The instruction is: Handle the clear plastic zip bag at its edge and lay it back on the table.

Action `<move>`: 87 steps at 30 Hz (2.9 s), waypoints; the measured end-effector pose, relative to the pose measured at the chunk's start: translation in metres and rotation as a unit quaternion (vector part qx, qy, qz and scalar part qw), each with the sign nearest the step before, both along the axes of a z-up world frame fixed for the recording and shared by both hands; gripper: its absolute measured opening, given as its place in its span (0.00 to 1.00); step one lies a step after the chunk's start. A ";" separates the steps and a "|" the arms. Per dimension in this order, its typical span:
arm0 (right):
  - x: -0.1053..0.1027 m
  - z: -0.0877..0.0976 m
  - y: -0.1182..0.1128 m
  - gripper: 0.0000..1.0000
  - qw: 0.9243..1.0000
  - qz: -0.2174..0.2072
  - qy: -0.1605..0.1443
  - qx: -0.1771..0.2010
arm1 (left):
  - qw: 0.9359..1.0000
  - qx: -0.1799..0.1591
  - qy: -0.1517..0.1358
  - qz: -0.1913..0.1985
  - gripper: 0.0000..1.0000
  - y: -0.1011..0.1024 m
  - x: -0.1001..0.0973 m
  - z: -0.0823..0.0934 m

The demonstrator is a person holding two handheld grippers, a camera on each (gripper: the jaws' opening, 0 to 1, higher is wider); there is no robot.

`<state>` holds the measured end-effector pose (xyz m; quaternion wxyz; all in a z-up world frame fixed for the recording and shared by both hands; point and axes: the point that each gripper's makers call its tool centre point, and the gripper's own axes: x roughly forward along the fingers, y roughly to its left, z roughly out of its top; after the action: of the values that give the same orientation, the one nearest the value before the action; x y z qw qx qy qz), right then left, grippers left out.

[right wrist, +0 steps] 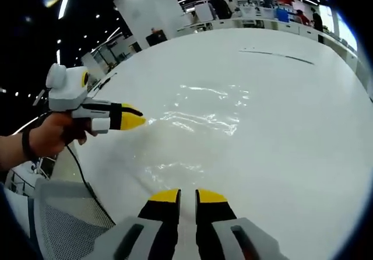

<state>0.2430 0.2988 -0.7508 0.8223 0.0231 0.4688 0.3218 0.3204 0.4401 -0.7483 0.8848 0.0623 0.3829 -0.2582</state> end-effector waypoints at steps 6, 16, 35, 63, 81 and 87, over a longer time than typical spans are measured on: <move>0.002 0.007 0.002 0.19 1.000 0.015 -0.028 0.000 | 0.999 0.016 -0.014 -0.034 0.17 -0.005 -0.013 0.007; 0.006 0.014 0.000 0.34 0.998 0.015 -0.053 0.013 | 0.999 0.011 -0.018 -0.048 0.24 -0.012 -0.036 0.010; -0.011 0.027 -0.016 0.57 0.995 0.012 -0.093 0.043 | 0.995 -0.012 -0.055 -0.079 0.45 -0.020 -0.074 0.024; -0.032 0.041 -0.053 0.67 0.991 -0.022 -0.113 0.074 | 0.996 -0.057 -0.046 -0.049 0.58 -0.005 -0.111 0.036; -0.037 0.048 -0.044 0.69 0.989 -0.010 -0.122 0.084 | 0.997 -0.068 -0.044 -0.016 0.60 0.003 -0.108 0.041; -0.040 0.048 -0.042 0.68 0.989 -0.001 -0.125 0.078 | 0.997 -0.063 -0.042 -0.021 0.60 0.004 -0.109 0.039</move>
<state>0.2026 0.2571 -0.7028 0.8704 0.0472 0.3361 0.3567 0.2117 0.4440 -0.7089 0.8968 0.0254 0.3270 -0.2970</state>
